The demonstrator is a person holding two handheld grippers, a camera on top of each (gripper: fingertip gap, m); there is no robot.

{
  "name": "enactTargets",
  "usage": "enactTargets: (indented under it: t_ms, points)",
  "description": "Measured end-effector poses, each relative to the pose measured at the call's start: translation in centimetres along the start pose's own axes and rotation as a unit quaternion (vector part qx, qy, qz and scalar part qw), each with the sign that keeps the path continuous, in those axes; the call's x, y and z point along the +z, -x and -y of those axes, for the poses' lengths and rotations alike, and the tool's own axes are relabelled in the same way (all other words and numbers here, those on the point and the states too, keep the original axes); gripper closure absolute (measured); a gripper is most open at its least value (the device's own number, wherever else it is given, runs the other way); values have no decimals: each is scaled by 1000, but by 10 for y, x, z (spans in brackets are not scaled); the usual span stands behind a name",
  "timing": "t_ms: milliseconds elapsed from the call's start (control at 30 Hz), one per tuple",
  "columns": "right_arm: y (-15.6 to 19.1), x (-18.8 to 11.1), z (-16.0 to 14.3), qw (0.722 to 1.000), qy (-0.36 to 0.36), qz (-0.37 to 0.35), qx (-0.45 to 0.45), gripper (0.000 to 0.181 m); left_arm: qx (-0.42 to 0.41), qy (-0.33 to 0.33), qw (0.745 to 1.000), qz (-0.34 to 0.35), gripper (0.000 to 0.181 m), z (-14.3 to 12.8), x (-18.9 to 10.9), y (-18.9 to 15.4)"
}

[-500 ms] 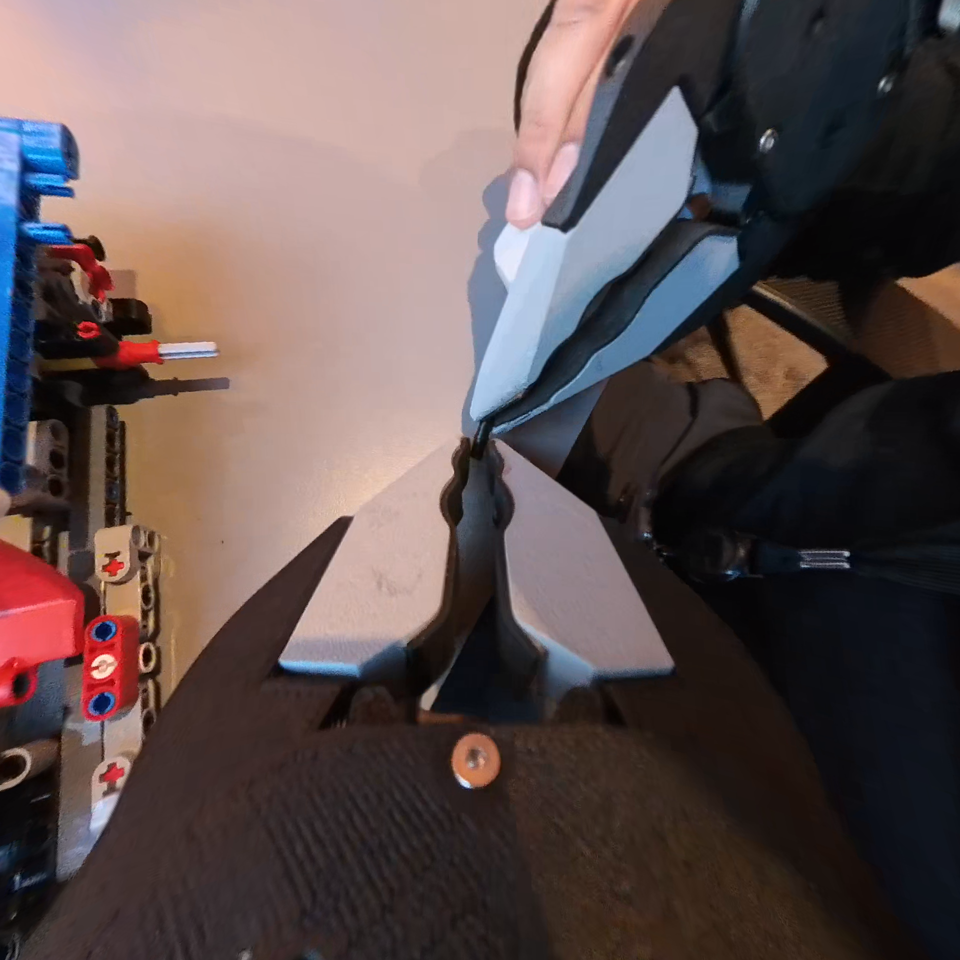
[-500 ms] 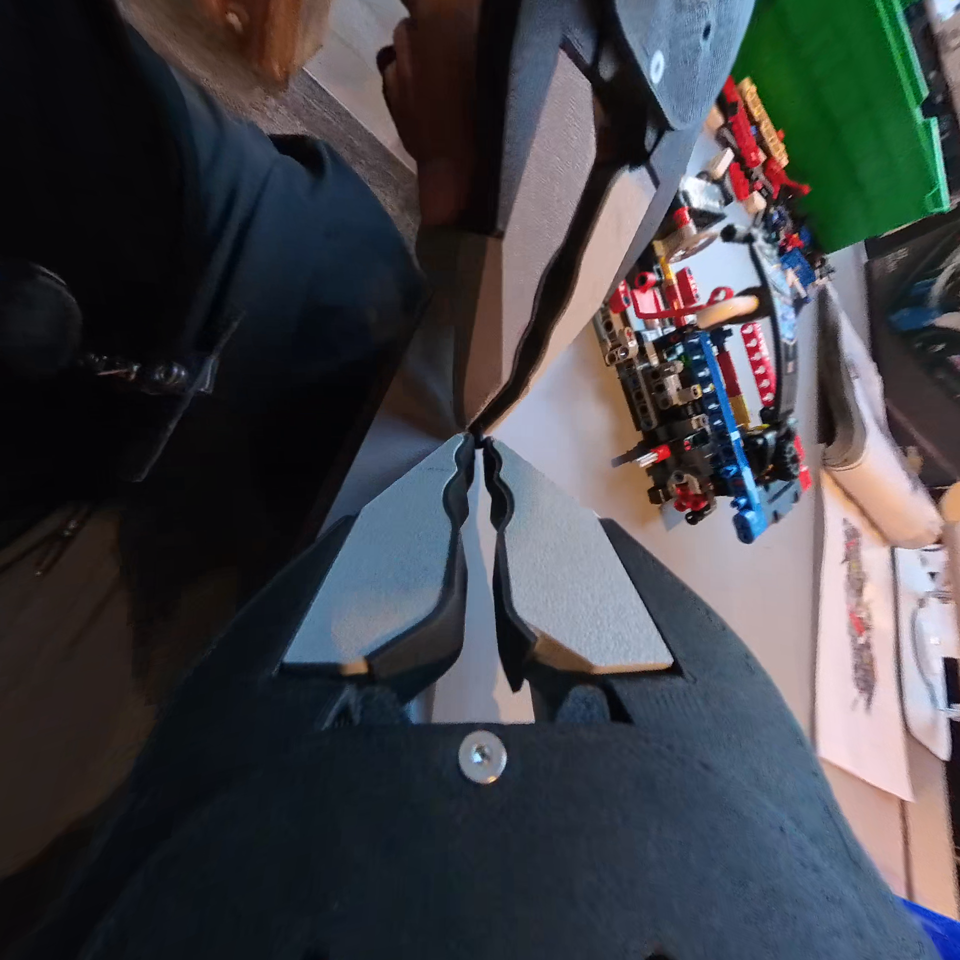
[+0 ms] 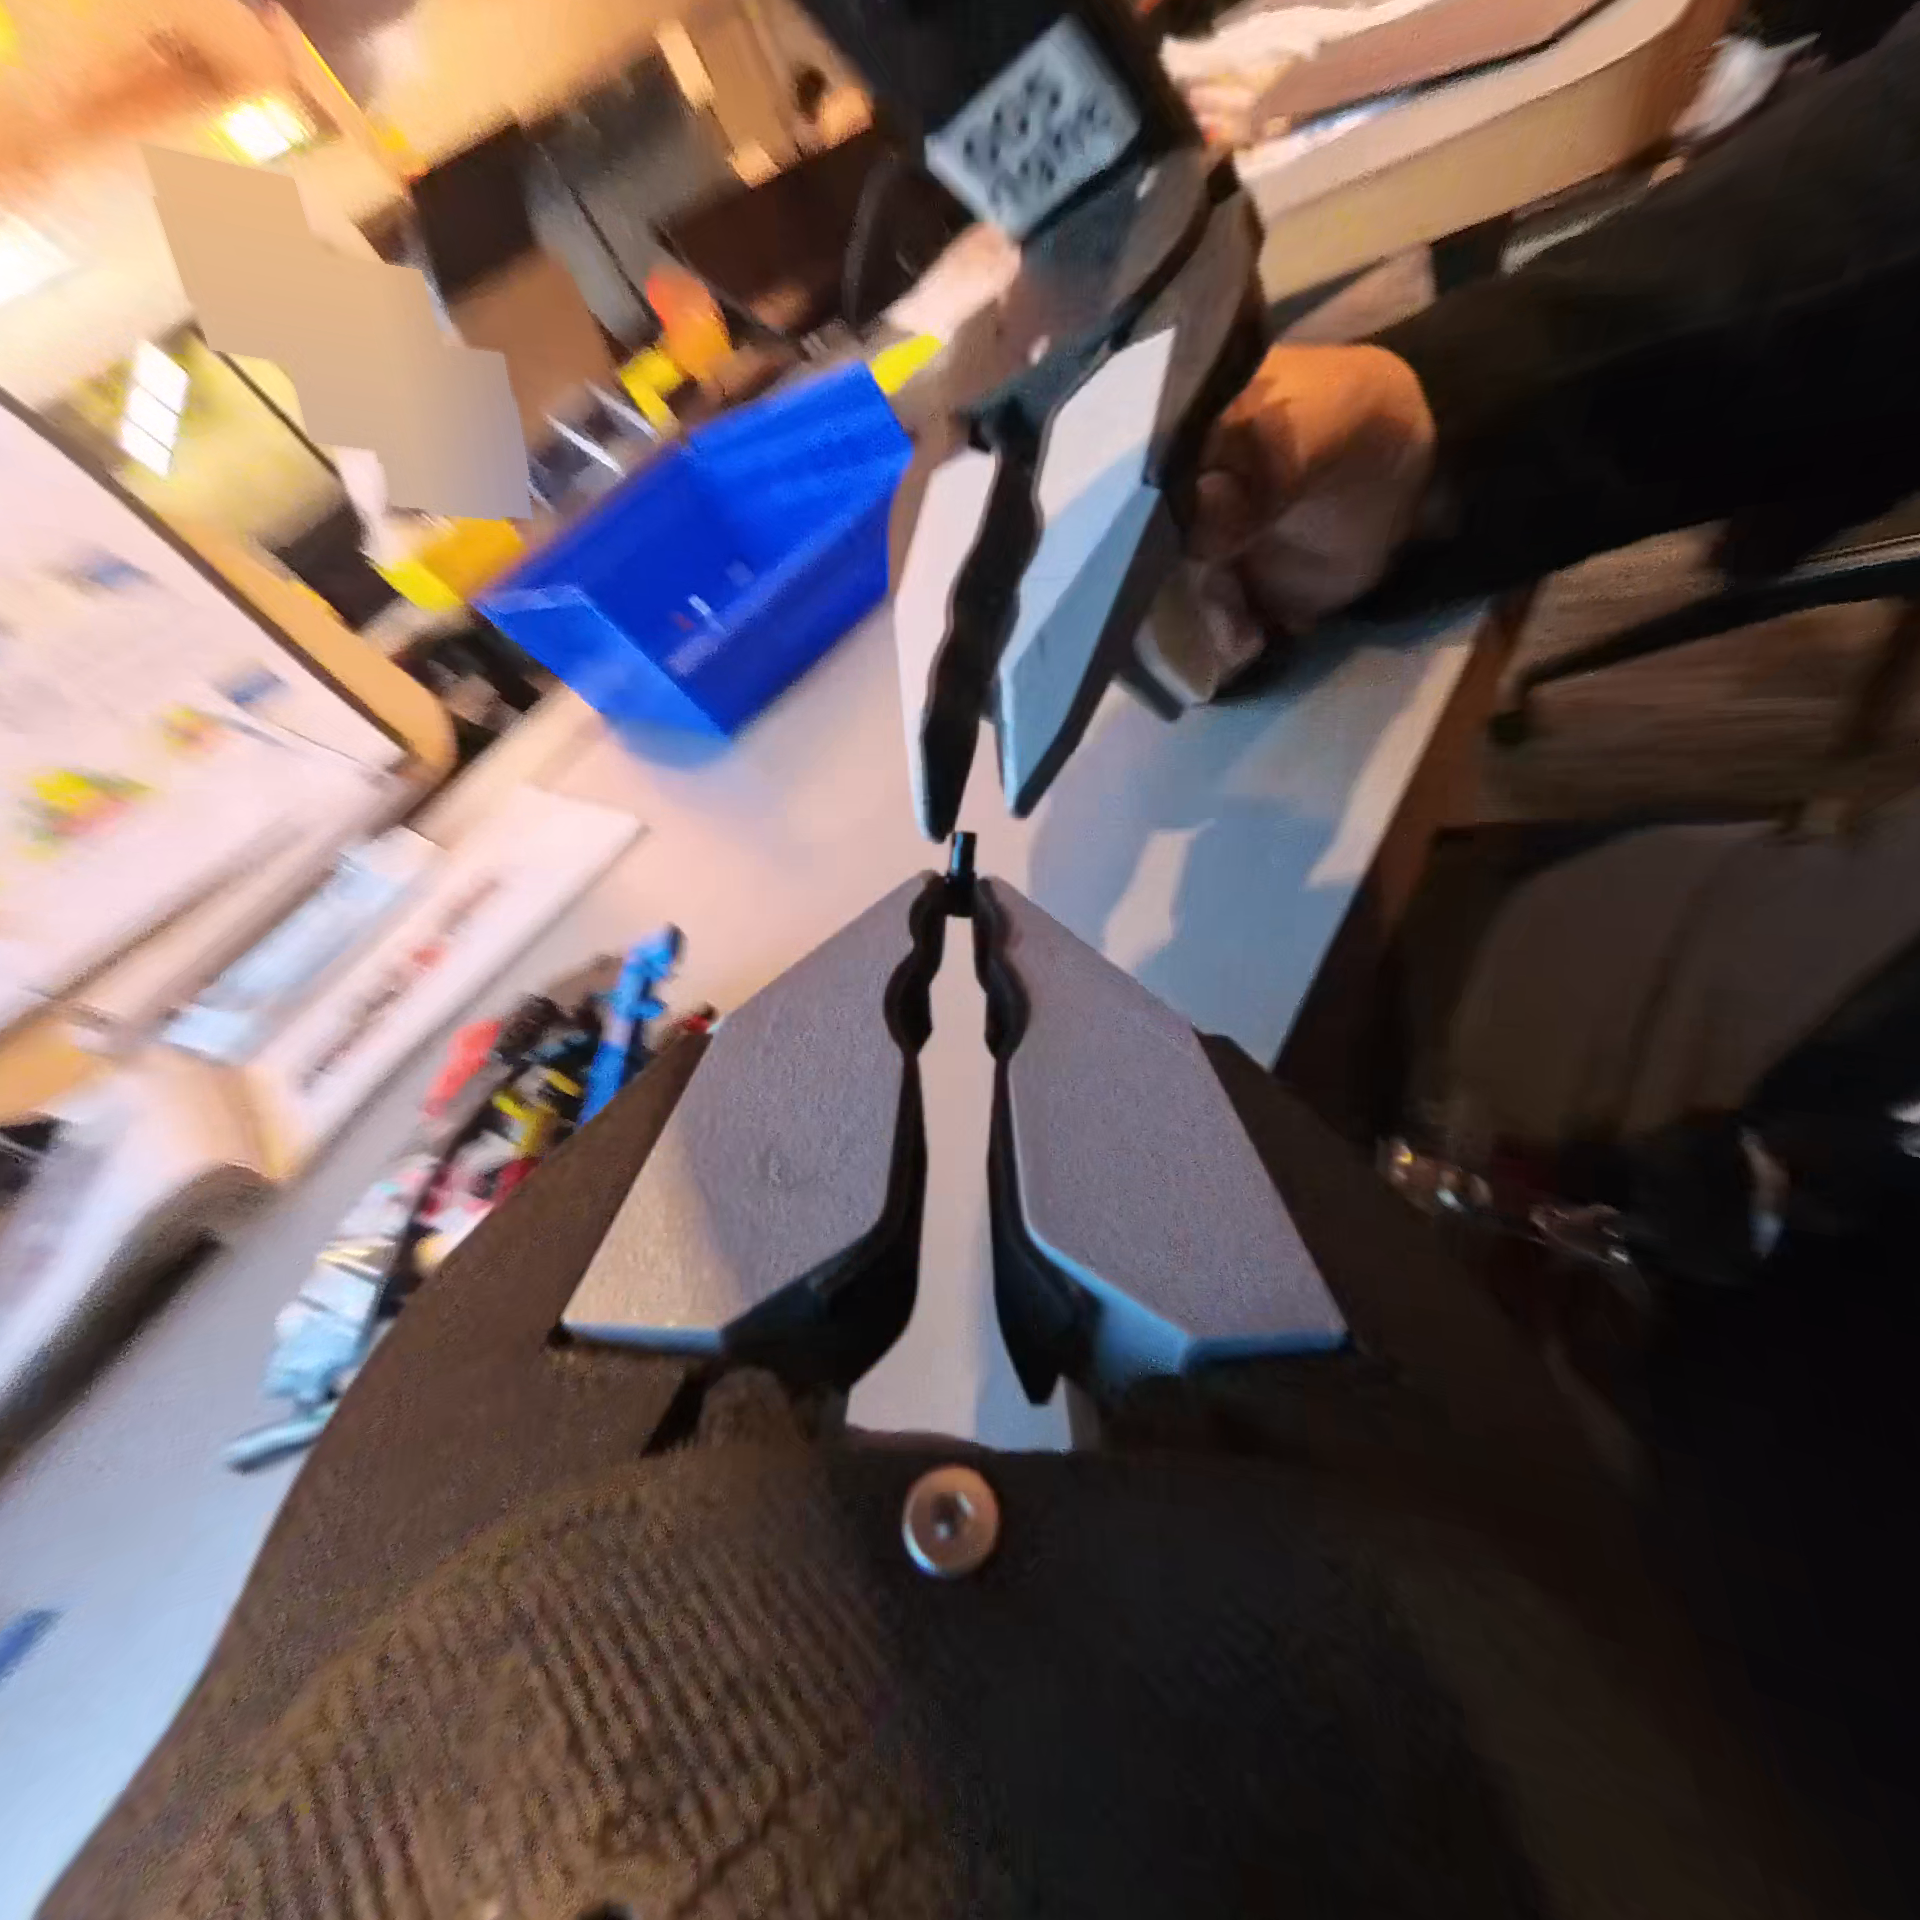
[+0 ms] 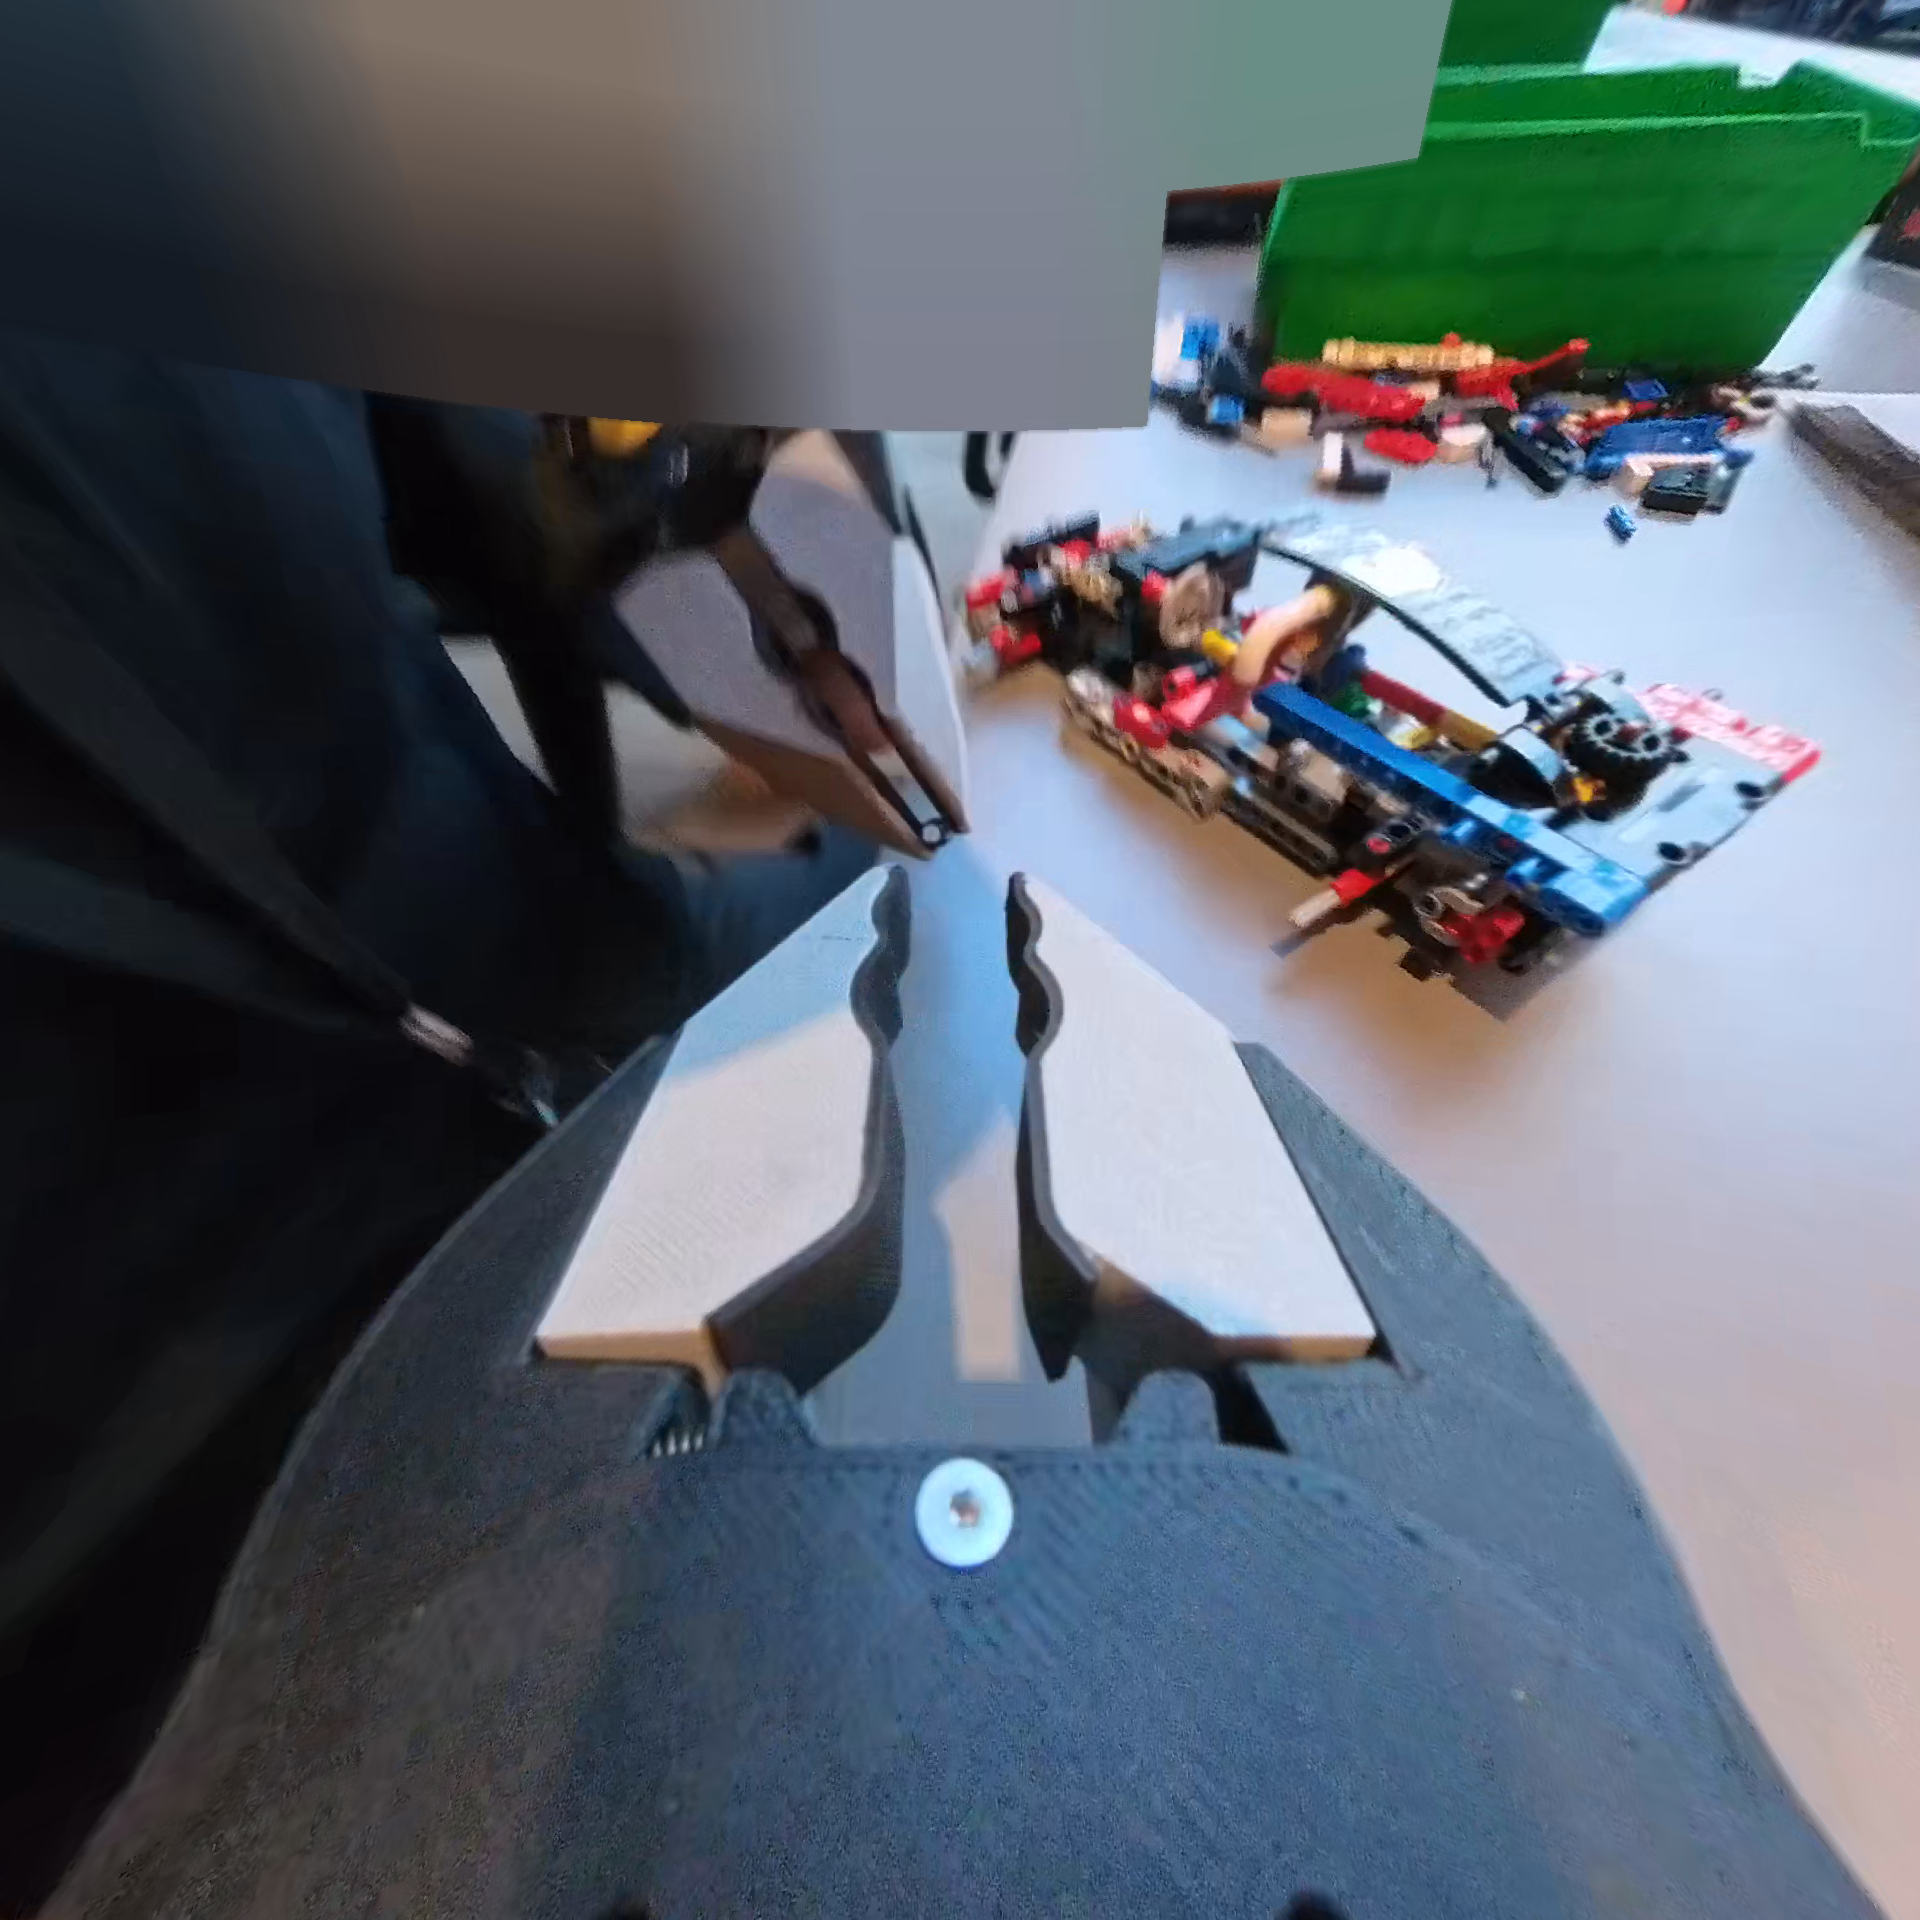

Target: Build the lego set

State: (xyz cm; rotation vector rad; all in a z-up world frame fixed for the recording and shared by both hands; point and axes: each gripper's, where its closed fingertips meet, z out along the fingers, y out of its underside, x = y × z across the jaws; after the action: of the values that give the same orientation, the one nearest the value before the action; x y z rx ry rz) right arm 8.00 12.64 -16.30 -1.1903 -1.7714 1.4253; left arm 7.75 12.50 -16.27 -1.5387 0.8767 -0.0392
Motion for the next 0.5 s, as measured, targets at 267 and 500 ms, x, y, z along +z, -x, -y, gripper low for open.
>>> enactTargets:
  t_ms: [267,500]
  points:
    - [3,-12,31,998,-59,-34,15,169,-4,-49,998,27,179,23,6,10]
    - [1,-12,24,992,-2,-108,-67,176,-21,-31,999,-1,178,21,14,4]
